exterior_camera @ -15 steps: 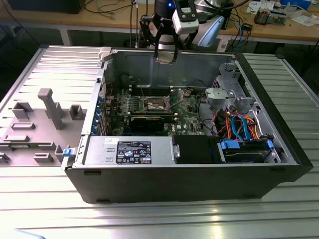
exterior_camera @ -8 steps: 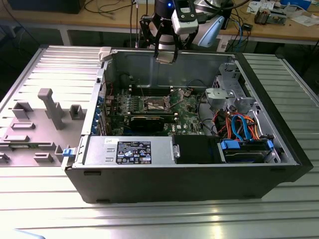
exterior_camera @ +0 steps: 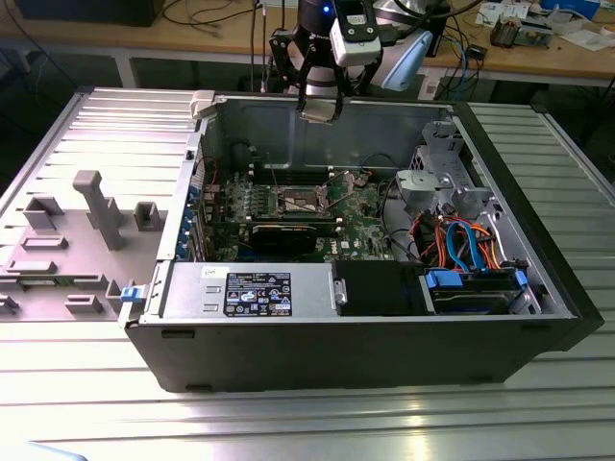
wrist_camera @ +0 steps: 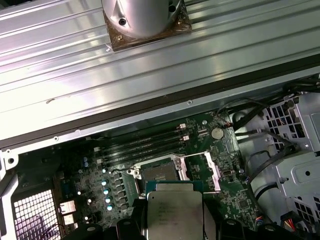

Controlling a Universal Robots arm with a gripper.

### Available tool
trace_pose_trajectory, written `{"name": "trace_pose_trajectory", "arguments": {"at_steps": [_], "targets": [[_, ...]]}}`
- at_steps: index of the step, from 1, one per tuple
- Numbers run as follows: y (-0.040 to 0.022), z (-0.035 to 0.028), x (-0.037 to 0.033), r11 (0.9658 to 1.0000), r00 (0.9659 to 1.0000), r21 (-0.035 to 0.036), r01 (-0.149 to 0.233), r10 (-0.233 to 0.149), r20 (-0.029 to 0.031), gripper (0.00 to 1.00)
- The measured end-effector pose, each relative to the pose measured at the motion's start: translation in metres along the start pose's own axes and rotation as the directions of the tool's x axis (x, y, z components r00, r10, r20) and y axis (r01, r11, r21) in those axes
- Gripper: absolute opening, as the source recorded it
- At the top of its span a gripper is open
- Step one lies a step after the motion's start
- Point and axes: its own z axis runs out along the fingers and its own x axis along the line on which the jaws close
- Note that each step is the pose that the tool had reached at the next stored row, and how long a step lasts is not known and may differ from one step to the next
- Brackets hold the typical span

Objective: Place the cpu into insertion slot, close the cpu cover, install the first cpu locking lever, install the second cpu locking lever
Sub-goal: 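Place the cpu into insertion slot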

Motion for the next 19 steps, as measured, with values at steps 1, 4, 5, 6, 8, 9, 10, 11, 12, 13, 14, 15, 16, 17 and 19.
{"name": "trace_pose_trajectory", "arguments": {"at_steps": [1,4,5,6,8,9,10,11,12,13,14,15,16,17,19], "targets": [[0.0000,0.0000,0.0000,1.0000,1.0000,0.0000,0.000,0.000,0.0000,0.55],[0.0000,0.0000,0.0000,1.0000,1.0000,0.0000,0.000,0.000,0.0000,0.55],[0.0000,0.0000,0.0000,1.0000,1.0000,0.0000,0.000,0.000,0.0000,0.55],[0.0000,0.0000,0.0000,1.0000,1.0000,0.0000,0.000,0.000,0.0000,0.55],[0.0000,0.0000,0.0000,1.0000,1.0000,0.0000,0.000,0.000,0.0000,0.55],[0.0000,0.0000,0.0000,1.0000,1.0000,0.0001,0.000,0.000,0.0000,0.55],[0.0000,0.0000,0.0000,1.0000,1.0000,0.0000,-0.002,0.002,0.0001,0.55],[0.0000,0.0000,0.0000,1.0000,1.0000,-0.0001,-0.005,0.005,0.0004,0.55],[0.0000,0.0000,0.0000,1.0000,1.0000,-0.0002,-0.009,0.009,0.0008,0.55],[0.0000,0.0000,0.0000,0.9998,0.9998,-0.0003,-0.018,0.018,0.0016,0.55],[-0.0001,0.0001,0.0000,0.9997,0.9997,-0.0006,-0.025,0.025,0.0022,0.55],[-0.0001,0.0001,0.0000,0.9996,0.9996,-0.0006,-0.029,0.029,0.0027,0.55],[-0.0001,0.0001,0.0000,0.9994,0.9994,-0.0007,-0.036,0.036,0.0032,0.55],[-0.0001,0.0001,0.0000,0.9992,0.9992,-0.0008,-0.041,0.041,0.0036,0.55],[-0.0001,0.0001,0.0000,0.9986,0.9986,-0.0011,-0.052,0.052,0.0046,0.55]]}}
